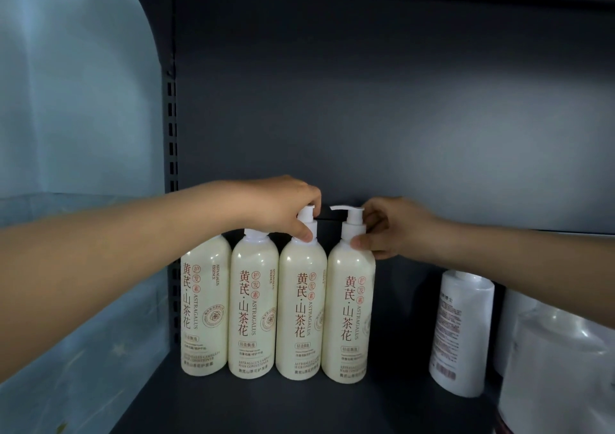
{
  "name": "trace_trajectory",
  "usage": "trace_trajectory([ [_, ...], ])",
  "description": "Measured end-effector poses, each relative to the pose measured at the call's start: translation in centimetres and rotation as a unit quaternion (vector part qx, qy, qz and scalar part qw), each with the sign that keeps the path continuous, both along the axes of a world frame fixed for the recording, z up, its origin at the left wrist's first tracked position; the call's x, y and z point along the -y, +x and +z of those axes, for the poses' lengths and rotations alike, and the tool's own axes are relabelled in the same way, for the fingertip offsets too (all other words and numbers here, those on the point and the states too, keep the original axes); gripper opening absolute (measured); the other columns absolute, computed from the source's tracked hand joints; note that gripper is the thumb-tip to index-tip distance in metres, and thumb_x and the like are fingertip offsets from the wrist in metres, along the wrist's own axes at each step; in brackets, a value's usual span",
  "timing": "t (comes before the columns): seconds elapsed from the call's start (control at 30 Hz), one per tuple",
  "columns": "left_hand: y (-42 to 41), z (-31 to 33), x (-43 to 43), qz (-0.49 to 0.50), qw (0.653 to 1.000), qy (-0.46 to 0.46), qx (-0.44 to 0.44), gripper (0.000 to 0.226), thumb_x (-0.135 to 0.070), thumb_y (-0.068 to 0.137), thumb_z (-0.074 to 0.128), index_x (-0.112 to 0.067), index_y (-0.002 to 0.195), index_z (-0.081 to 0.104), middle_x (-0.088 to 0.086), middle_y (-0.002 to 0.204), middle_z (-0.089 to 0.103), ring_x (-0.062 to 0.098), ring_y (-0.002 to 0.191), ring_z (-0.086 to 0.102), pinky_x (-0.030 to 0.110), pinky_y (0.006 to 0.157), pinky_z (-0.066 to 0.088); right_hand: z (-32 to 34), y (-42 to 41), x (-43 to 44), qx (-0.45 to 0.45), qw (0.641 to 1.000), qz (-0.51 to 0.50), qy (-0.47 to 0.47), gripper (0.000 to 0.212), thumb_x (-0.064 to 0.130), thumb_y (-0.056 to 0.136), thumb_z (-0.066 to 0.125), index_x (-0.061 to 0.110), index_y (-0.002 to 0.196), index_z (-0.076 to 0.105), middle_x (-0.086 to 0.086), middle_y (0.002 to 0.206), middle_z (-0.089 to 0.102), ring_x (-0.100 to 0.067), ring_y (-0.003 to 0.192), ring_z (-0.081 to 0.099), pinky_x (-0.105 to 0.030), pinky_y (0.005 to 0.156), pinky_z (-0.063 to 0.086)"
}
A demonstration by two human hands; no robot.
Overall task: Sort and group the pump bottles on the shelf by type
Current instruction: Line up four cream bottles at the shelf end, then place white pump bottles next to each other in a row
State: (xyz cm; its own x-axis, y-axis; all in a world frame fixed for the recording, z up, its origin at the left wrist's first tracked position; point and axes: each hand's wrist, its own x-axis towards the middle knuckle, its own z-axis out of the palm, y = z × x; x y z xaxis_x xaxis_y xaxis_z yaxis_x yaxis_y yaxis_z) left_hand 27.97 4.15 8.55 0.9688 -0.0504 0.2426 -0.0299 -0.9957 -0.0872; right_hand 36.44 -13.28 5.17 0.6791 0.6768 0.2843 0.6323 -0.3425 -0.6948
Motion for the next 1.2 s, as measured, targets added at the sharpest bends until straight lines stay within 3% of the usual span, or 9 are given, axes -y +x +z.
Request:
trace_trajectory([
  [0.07, -0.2, 0.2, 0.1, 0.003, 1.000, 0.018, -0.009, 0.043, -0.036, 0.085, 0.063, -0.020, 0.121, 0.049, -0.017, 0.079, 0.040, 0.013, 0.085, 0.042, 0.026, 0.070, 0.034, 0.4, 0.1, 0.2, -0.006, 1.000, 0.003, -0.019, 0.022, 0.006, 0.078, 0.072, 0.018, 0.087, 0.056, 0.000, 0.088, 0.060, -0.016, 0.078, 0.063, -0.035, 0.074, 0.059],
  [0.13, -0.5, 0.4, 0.3, 0.014, 0.999, 0.050, -0.015, 0.045, -0.040, 0.084, 0.063, -0.018, 0.121, 0.048, -0.008, 0.097, 0.055, 0.016, 0.091, 0.048, 0.029, 0.073, 0.040, 0.9, 0.2, 0.5, 0.016, 0.998, 0.004, -0.066, 0.025, 0.008, 0.079, 0.072, 0.015, 0.098, 0.057, 0.001, 0.088, 0.061, -0.017, 0.080, 0.062, -0.034, 0.076, 0.058],
  [0.23, -1.3, 1.2, 0.8, 0.034, 0.995, 0.098, 0.002, 0.045, -0.041, 0.087, 0.058, -0.014, 0.122, 0.046, 0.003, 0.117, 0.056, 0.021, 0.103, 0.052, 0.032, 0.081, 0.043, 2.0, -0.5, 1.6, 0.056, 0.982, 0.024, -0.176, 0.037, 0.019, 0.084, 0.068, 0.013, 0.118, 0.054, 0.002, 0.093, 0.063, -0.013, 0.085, 0.060, -0.030, 0.076, 0.055],
  [0.4, -3.4, 3.5, 2.5, 0.065, 0.989, 0.125, 0.032, 0.034, -0.041, 0.090, 0.052, -0.012, 0.107, 0.055, 0.005, 0.109, 0.060, 0.024, 0.099, 0.055, 0.038, 0.083, 0.048, 5.0, -3.0, 4.7, 0.176, 0.908, 0.005, -0.381, 0.048, 0.043, 0.084, 0.064, 0.022, 0.126, 0.051, 0.008, 0.118, 0.061, -0.013, 0.111, 0.057, -0.035, 0.103, 0.044],
  [0.5, -4.5, 4.3, 4.5, 0.078, 0.988, 0.122, 0.044, 0.033, -0.041, 0.091, 0.049, -0.013, 0.107, 0.056, 0.003, 0.110, 0.059, 0.023, 0.101, 0.054, 0.034, 0.079, 0.044, 6.5, -4.9, 6.9, 0.242, 0.863, -0.033, -0.443, 0.051, 0.048, 0.084, 0.061, 0.024, 0.127, 0.050, 0.010, 0.125, 0.057, -0.014, 0.116, 0.054, -0.037, 0.105, 0.041],
  [0.6, -5.1, 4.3, 7.0, 0.078, 0.989, 0.115, 0.057, 0.033, -0.041, 0.091, 0.048, -0.015, 0.110, 0.056, 0.000, 0.113, 0.058, 0.022, 0.103, 0.054, 0.033, 0.082, 0.045, 7.4, -6.1, 9.3, 0.320, 0.829, -0.085, -0.450, 0.052, 0.047, 0.085, 0.059, 0.018, 0.128, 0.050, 0.002, 0.128, 0.055, -0.020, 0.118, 0.051, -0.037, 0.102, 0.041],
  [0.77, -7.0, 4.1, 13.0, 0.069, 0.992, 0.073, 0.072, 0.033, -0.042, 0.090, 0.049, -0.019, 0.114, 0.053, -0.002, 0.114, 0.058, 0.021, 0.103, 0.053, 0.032, 0.080, 0.044, 8.1, -7.9, 15.1, 0.362, 0.805, -0.150, -0.445, 0.053, 0.047, 0.087, 0.055, 0.018, 0.130, 0.048, -0.003, 0.132, 0.052, -0.025, 0.120, 0.048, -0.039, 0.099, 0.042],
  [1.0, -10.7, 3.7, 22.5, 0.085, 0.992, 0.053, 0.082, 0.030, -0.040, 0.091, 0.048, -0.016, 0.108, 0.056, 0.000, 0.112, 0.060, 0.023, 0.101, 0.056, 0.037, 0.085, 0.049, 7.9, -11.4, 25.4, 0.385, 0.803, -0.177, -0.418, 0.048, 0.046, 0.088, 0.053, 0.020, 0.128, 0.049, 0.001, 0.126, 0.054, -0.024, 0.118, 0.046, -0.039, 0.095, 0.045],
  [1.2, -14.5, 4.6, 31.3, 0.079, 0.991, 0.019, 0.106, 0.029, -0.037, 0.092, 0.048, -0.013, 0.106, 0.059, -0.001, 0.113, 0.060, 0.021, 0.105, 0.053, 0.033, 0.084, 0.044, 8.4, -15.2, 35.1, 0.384, 0.817, -0.198, -0.381, 0.049, 0.051, 0.087, 0.053, 0.022, 0.126, 0.051, 0.003, 0.126, 0.055, -0.023, 0.120, 0.046, -0.036, 0.091, 0.043],
])
